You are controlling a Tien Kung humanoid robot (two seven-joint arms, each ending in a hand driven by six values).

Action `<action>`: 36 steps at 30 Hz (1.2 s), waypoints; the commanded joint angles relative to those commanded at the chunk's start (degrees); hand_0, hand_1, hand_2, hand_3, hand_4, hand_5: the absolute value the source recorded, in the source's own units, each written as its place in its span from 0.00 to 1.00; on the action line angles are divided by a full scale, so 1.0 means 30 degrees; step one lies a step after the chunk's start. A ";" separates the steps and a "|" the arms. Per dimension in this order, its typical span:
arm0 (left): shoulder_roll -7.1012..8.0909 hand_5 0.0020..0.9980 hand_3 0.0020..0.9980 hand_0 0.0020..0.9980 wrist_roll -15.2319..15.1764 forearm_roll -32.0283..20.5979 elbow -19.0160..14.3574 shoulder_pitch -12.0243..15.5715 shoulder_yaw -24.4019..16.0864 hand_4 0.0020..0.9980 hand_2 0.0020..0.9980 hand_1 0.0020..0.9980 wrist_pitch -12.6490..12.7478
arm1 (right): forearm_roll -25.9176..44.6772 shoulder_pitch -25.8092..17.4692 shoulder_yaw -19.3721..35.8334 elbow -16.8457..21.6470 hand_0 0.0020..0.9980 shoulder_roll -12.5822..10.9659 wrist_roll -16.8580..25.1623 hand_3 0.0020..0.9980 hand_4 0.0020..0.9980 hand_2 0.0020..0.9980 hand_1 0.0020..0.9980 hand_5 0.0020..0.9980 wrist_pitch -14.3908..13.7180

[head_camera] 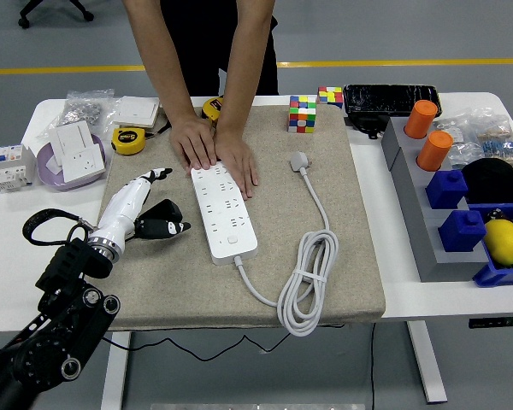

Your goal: Pick up the plug,place it near the board,insert it into the board,press the button

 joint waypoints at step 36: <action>-0.0098 0.36 0.38 0.66 -0.0178 0.0957 0.0831 0.0067 -0.0833 0.65 0.42 0.62 0.0719 | 0.0107 0.0023 0.0021 0.0000 1.00 -0.0055 0.0076 0.85 1.00 0.86 0.94 1.00 -0.0079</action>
